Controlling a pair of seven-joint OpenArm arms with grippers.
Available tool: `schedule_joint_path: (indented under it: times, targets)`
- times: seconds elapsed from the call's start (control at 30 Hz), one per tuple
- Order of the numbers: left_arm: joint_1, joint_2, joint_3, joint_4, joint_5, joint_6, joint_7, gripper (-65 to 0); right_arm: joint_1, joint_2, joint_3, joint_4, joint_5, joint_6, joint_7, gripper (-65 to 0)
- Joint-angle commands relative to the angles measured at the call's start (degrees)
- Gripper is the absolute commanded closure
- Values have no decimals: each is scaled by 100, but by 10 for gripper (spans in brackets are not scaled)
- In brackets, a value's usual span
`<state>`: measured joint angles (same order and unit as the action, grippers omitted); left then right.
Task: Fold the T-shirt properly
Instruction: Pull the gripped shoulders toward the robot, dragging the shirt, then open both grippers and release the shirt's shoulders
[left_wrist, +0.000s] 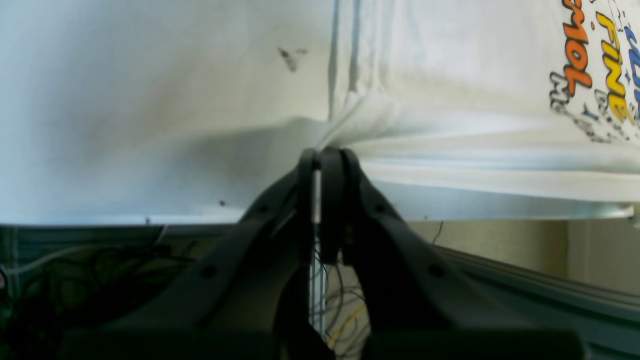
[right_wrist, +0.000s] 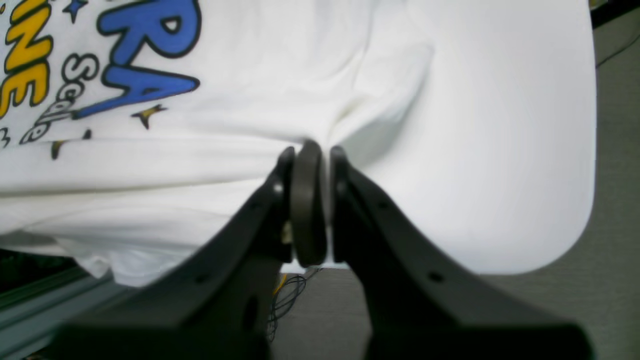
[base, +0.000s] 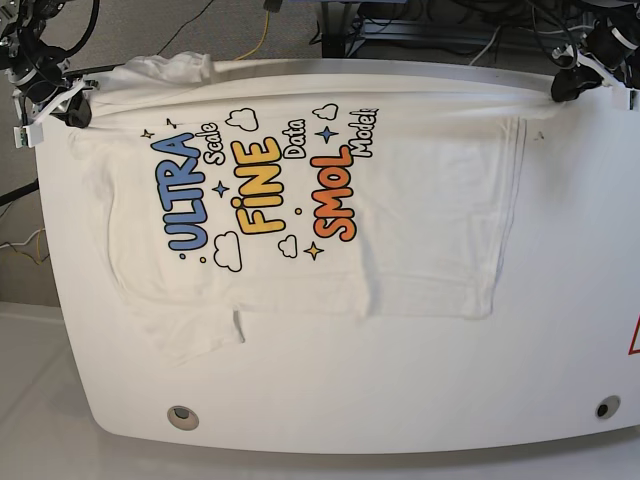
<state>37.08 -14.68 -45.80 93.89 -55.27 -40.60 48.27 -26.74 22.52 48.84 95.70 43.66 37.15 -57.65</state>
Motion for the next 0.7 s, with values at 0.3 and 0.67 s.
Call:
schedule_joint_path:
  times: [0.3,0.67]
  targets:
    - [-663,-142,533,106,538,60,-359,0,400,139,77,132,-110,-31,45,0]
    - [-1358,-165,1046,18,707,60,-216,0,879,106,-204,125,-590,-16,112,0]
